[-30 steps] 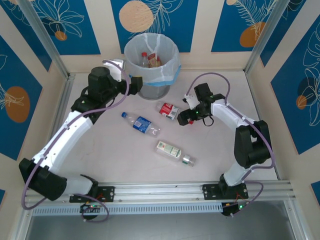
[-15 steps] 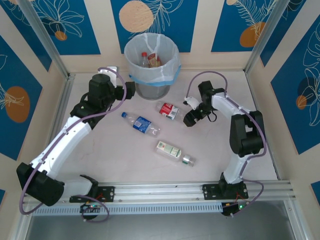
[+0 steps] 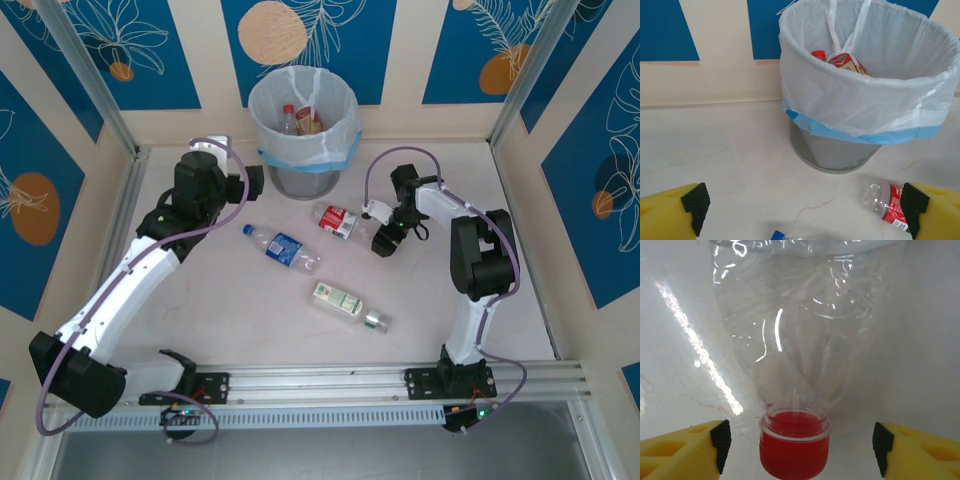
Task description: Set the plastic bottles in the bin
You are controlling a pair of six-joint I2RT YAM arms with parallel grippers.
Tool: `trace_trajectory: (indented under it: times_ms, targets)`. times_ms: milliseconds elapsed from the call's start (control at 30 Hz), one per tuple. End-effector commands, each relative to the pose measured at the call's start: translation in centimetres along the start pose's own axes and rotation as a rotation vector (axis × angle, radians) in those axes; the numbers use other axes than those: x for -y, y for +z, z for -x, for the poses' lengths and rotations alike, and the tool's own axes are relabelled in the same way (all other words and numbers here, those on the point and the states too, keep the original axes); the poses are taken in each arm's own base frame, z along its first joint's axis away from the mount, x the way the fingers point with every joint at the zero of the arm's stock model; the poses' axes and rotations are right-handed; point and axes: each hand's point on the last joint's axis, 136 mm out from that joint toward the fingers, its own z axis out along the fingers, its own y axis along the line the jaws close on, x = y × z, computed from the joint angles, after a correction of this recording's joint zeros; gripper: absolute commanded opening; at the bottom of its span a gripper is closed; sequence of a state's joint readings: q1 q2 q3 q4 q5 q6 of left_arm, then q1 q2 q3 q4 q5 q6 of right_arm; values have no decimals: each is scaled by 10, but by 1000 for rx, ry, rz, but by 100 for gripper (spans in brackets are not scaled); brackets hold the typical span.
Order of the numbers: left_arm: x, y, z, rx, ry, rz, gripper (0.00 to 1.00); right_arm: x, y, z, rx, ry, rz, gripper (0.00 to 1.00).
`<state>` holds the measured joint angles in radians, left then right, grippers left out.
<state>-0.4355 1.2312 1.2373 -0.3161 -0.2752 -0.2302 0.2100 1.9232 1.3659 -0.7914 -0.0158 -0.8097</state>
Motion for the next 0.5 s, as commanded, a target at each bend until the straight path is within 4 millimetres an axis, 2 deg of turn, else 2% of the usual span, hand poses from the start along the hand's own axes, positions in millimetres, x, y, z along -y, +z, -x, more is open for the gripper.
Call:
trace_trajectory:
  times_ms: [0, 467]
  targets:
    - [-10, -4, -1, -9, -8, 35, 99, -8, 5, 10, 51, -117, 36, 77]
    - [-23, -6, -12, -21, -16, 81, 99, -1, 24, 6, -8, -184, 14, 71]
